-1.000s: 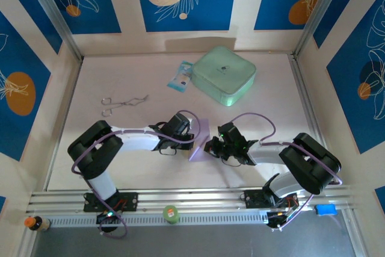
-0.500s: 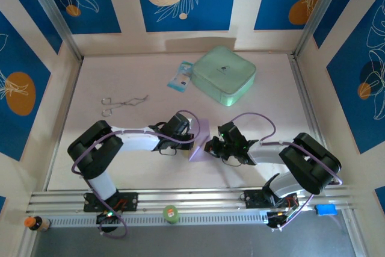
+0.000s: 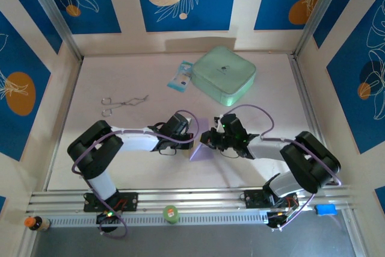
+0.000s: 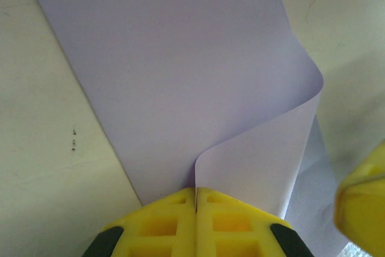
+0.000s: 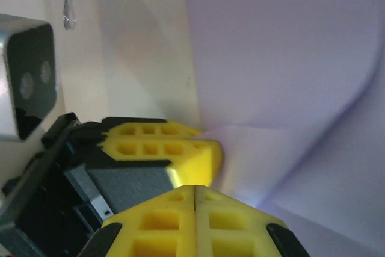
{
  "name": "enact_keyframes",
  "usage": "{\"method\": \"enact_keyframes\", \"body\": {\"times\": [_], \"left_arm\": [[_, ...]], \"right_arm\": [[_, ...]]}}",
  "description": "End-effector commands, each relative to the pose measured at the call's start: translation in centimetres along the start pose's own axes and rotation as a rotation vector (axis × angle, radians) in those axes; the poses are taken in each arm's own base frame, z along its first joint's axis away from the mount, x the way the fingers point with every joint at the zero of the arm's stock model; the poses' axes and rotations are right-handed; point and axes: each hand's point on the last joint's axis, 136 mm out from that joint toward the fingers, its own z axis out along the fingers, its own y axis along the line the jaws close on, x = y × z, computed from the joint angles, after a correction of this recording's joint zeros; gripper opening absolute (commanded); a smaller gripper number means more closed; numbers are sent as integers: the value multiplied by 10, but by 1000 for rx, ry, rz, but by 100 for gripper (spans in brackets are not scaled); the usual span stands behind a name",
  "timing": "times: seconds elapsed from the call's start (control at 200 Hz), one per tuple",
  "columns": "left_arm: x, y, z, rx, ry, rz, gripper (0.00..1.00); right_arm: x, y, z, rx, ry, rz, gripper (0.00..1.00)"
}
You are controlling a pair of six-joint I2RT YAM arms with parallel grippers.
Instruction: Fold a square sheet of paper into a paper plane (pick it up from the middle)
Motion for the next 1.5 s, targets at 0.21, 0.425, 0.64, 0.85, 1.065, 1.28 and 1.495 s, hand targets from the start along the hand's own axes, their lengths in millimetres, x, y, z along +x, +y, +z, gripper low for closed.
{"method": "enact_keyframes", "body": {"times": [0.21,0.425,0.64,0.85,1.065,1.28,1.495], "left_arm": [[11,15,4,-29,39,-29,0],[12,15,4,-30,44,-30,0],[14,16,6,-35,56,-31,0],[14,17,5,-35,57,-31,0],[15,16,5,-32,59,-31,0],[15,16,6,-30,62,-29,0],[16,16,6,-29,67,-30,0]], "right_arm": [[5,-3,19,-2,57,13,0],[12,-32,20,67,59,44,0],[17,-51,16,125,52,73,0],[8,-30,11,81,37,54,0],[-9,-11,5,68,10,21,0],[-10,-34,13,122,25,66,0],[-3,-68,8,234,18,152,0]]}}
